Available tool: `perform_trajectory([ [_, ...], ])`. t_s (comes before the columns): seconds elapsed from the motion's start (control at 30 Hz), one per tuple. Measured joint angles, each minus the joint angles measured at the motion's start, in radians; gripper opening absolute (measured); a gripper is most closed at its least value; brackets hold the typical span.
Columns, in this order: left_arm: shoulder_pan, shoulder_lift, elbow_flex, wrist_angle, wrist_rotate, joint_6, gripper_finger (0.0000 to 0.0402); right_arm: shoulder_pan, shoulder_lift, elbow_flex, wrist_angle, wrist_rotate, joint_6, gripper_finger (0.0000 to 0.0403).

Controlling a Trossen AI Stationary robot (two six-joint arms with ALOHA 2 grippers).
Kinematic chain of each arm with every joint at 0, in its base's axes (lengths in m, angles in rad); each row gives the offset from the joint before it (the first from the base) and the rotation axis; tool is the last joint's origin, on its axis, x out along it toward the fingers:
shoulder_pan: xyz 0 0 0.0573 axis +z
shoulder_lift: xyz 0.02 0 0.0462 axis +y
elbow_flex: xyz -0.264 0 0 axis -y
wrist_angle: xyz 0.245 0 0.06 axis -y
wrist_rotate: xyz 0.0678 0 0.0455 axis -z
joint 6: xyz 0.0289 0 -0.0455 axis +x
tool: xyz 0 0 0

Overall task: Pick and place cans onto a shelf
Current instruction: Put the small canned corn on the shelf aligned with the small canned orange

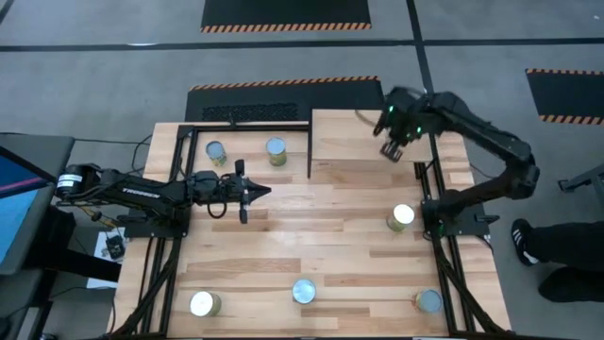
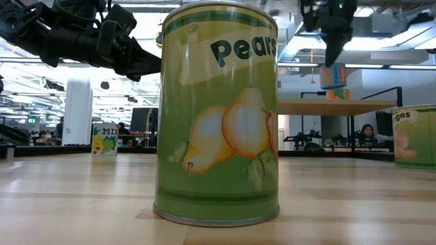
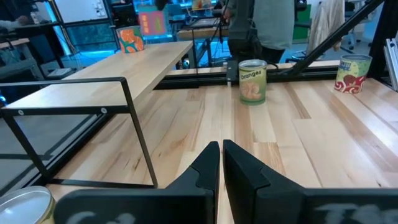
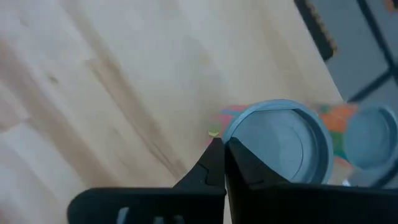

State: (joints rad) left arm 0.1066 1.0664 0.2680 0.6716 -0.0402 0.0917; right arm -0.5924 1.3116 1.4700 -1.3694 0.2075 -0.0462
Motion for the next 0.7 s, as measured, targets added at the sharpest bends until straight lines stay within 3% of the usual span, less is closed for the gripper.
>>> perform_trajectory([
  [0.27,0.0,0.0,0.0,0.0,0.0,-0.005,0.0012,-0.21,-0.015,-0.046,-0.035,-0.078,-0.075,0.0012],
  [0.7,0.0,0.0,0.0,0.0,-0.001,-0.009,0.0012,-0.262,-0.148,-0.201,0.036,-0.104,-0.105,0.0012],
])
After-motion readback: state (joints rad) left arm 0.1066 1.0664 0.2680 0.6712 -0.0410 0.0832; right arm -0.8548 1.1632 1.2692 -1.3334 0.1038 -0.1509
